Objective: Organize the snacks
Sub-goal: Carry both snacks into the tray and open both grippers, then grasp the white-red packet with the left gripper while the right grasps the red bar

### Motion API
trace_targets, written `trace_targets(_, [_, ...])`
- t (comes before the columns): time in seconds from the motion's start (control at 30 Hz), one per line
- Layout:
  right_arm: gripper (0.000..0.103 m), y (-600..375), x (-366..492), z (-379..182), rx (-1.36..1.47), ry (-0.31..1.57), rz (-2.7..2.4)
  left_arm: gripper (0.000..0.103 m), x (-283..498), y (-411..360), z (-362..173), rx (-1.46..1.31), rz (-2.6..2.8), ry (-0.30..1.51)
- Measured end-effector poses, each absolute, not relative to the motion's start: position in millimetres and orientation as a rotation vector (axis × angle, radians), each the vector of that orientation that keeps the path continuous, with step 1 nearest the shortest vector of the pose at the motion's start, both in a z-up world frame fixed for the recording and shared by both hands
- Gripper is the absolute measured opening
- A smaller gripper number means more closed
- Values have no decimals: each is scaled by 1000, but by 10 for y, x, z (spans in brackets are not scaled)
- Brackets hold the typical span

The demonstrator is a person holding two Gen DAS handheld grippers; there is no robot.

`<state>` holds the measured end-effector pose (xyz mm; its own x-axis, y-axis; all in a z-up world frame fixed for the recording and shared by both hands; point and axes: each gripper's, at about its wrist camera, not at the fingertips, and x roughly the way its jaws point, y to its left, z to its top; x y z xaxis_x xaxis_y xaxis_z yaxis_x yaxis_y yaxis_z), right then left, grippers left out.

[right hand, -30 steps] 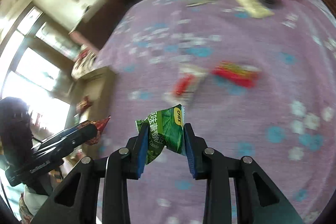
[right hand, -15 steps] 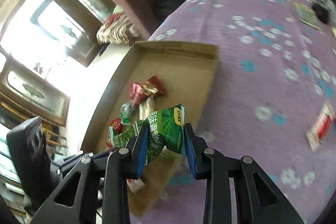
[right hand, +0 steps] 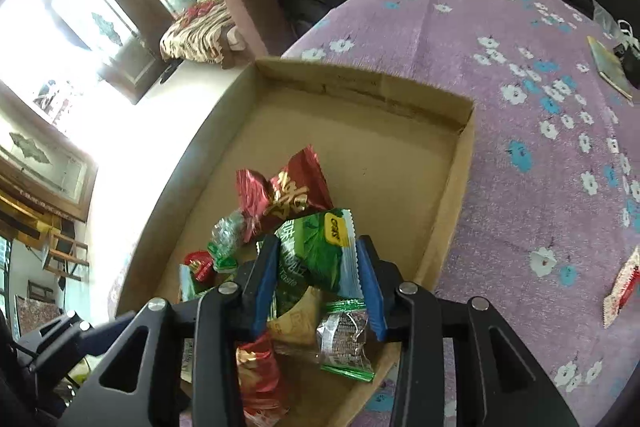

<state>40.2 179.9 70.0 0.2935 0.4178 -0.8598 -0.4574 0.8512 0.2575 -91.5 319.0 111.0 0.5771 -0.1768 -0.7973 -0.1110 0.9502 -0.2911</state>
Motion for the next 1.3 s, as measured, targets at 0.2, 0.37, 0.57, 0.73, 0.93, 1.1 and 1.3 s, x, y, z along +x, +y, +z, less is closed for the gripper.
trace_targets(0.2, [39, 1579, 291, 1050, 33, 1051, 526, 68, -1059, 3313, 1305, -329, -32, 870])
trace_targets(0.37, [40, 1446, 154, 1121, 89, 1019, 471, 68, -1052, 3301, 1353, -329, -13, 873])
trace_targets(0.57, [40, 1265, 74, 998, 106, 1062, 464, 69, -1045, 3021, 1513, -236, 31, 874])
trace_targets(0.73, [40, 1002, -44, 985, 118, 1060, 494, 81, -1060, 2762, 1622, -227, 99, 884])
trace_targets(0.93, [40, 692, -79, 1099, 149, 1032, 535, 81, -1359, 2576, 2026, -185, 223, 682])
trace_targets(1.1, [40, 552, -101, 1236, 136, 979, 594, 81, -1472, 2368, 2273, -118, 262, 631])
trace_targets(1.3, [40, 387, -66, 1208, 141, 971, 612, 95, -1603, 2020, 2583, 81, 471, 538])
